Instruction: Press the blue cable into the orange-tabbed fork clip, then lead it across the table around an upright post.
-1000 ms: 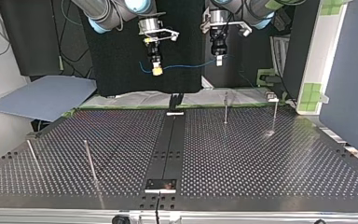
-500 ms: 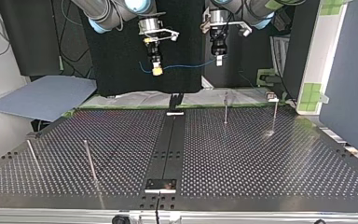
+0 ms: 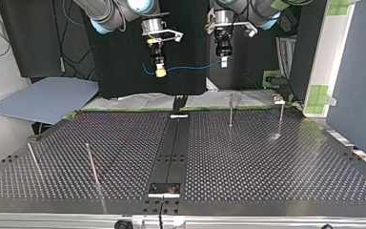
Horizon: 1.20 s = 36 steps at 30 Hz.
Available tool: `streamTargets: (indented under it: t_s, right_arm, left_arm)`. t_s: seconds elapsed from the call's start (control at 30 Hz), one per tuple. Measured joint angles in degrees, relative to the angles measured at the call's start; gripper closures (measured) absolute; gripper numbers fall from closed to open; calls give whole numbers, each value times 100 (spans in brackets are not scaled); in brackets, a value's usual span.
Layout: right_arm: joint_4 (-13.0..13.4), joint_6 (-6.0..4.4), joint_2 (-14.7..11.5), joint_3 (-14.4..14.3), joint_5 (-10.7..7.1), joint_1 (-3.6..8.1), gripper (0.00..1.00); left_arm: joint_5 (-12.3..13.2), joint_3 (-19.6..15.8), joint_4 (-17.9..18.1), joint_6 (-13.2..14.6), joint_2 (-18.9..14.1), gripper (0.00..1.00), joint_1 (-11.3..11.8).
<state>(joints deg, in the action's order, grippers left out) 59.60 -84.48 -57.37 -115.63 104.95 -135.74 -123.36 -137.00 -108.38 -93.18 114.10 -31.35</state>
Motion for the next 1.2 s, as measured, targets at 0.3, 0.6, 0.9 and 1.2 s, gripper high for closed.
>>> streamTargets:
  t_s: [0.3, 0.6, 0.9, 1.2]
  right_arm:
    - [0, 0, -7, 1, 0, -1, 100]
    - [0, 0, -7, 0, 0, -1, 100]
    - [-20, -21, 12, 23, 21, -23, 100]
    - [-364, -279, 400, 203, 394, -382, 100]
  left_arm:
    - [1, 0, 0, -6, 1, 100, -5]
    - [1, 0, 0, -7, 1, 100, -5]
    - [-56, -48, -57, 51, 60, 100, -47]
    - [-247, -112, -451, 175, 347, 100, -91]
